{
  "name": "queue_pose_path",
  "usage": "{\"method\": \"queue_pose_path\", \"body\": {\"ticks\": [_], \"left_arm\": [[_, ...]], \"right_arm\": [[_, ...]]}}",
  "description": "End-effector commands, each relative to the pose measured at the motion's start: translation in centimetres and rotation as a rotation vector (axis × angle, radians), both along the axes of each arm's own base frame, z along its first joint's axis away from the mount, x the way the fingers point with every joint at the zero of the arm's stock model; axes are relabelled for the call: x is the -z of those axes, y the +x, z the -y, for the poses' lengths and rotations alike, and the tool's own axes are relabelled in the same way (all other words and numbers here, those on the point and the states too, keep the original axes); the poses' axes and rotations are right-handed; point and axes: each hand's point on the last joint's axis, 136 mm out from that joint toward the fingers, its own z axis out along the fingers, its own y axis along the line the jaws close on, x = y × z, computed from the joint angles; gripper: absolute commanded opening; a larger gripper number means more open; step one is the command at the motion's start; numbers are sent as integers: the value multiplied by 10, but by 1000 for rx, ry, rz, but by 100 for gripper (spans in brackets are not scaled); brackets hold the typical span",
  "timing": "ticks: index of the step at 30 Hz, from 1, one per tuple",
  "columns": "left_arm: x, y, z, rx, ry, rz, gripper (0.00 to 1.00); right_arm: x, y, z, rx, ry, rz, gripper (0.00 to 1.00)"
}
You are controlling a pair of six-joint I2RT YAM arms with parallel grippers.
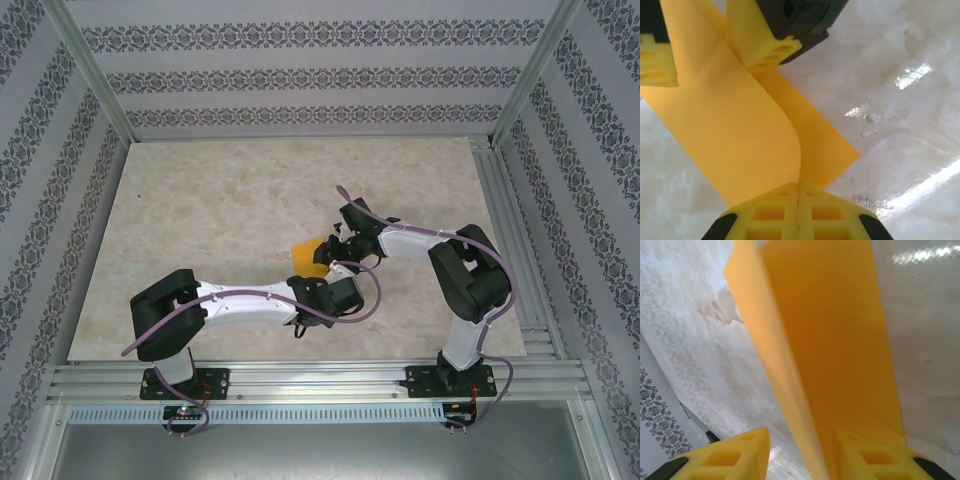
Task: Fold a paper plane with a square sheet of paper (fold left side to right side)
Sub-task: First fold the square sheet of paper in half at the center of the table.
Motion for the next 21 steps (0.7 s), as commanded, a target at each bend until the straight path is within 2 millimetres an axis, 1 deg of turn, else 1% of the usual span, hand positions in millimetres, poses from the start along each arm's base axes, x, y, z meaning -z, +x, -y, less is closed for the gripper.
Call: {"method": "queue_pose_path", "body": {"ticks": [1,6,12,14,17,21], "left_arm": [[-8,-1,1,11,-43,2,3],[-12,2,-1,-2,-121,-27,0],[-21,6,-3,-23,-295,-82,1],[-23,8,-7,-33,-344,-102,1],[-25,12,-12,-49,-409,-127,1],[-26,17,-20,-75,-487,-153,2]], "right_arm": [[-1,5,-2,-13,-10,27,38],[-13,12,1,-18,-9,89,40],[-36,16,11,-18,-1,194,52],[-43,17,19,-1,-3,224,57],[-49,15,31,27,2,263,60],[-47,2,40,33,12,277,59]]}}
